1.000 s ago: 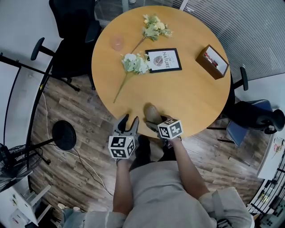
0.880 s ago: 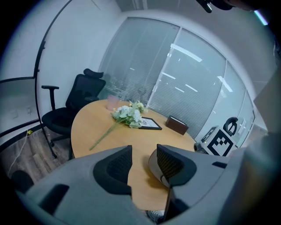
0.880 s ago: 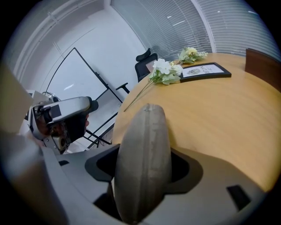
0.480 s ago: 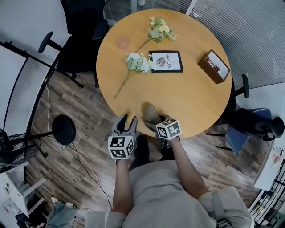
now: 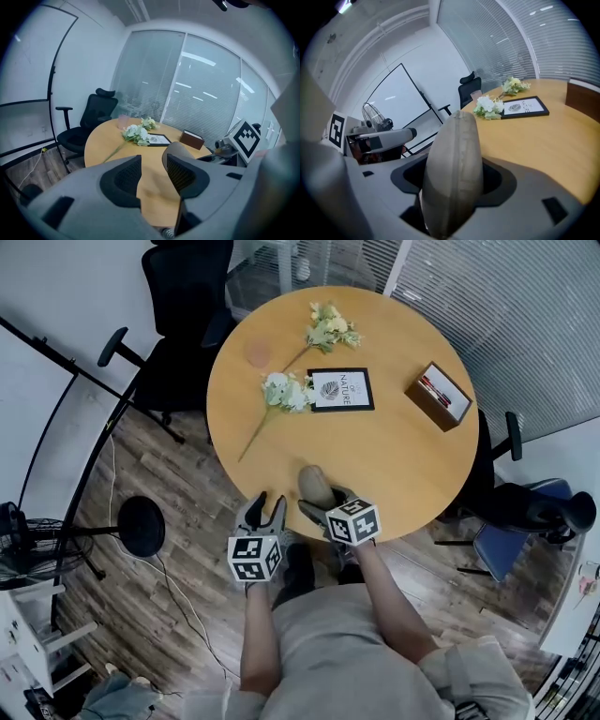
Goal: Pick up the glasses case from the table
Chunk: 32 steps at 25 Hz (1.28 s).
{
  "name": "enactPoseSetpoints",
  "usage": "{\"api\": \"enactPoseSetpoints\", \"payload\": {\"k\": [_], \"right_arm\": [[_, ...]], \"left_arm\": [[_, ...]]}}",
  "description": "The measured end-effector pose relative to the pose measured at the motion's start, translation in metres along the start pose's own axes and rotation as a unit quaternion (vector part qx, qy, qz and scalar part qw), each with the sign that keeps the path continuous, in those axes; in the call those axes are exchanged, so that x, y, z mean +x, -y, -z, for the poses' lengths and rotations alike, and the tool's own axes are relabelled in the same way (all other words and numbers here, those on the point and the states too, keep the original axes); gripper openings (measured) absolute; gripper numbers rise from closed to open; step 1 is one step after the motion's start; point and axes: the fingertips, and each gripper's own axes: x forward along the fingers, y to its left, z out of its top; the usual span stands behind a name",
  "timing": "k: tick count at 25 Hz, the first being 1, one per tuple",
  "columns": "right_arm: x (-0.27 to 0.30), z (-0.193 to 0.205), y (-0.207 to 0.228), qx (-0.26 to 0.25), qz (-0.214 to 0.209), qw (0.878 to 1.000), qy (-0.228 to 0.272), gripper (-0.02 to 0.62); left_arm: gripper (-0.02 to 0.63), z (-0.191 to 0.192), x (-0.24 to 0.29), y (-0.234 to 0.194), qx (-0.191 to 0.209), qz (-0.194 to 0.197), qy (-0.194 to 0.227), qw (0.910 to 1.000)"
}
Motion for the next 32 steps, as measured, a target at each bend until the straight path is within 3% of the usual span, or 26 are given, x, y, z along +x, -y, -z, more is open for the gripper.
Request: {"api": "enactPoseSetpoints", "payload": {"k": [6,14,21,32], "right_arm": [[-0.04,-0.029,0.0,0.025,-0.034,0.998,0.055,0.291],[-0.088,-0.057,0.015,0.002,-0.036,0.995,0.094,0.291],[-0.123,-0.06,0.017,-0.023,-0.045,0.993,0.108,0.291],[-0.169,-0.049,0.023,-0.036,-0.054,0.989,0.131,0.291]], "left_arm": [[0.17,-0.008,-0.008,0.019,0.007,-0.016,0.006,0.9998],[0.17,-0.033,-0.023,0.04,-0.006,-0.04,0.043,0.9983],[0.17,-0.051,-0.036,0.065,-0.011,-0.056,0.079,0.9952],[0.17,-0.045,-0.041,0.125,0.0,-0.059,0.086,0.9945]]}}
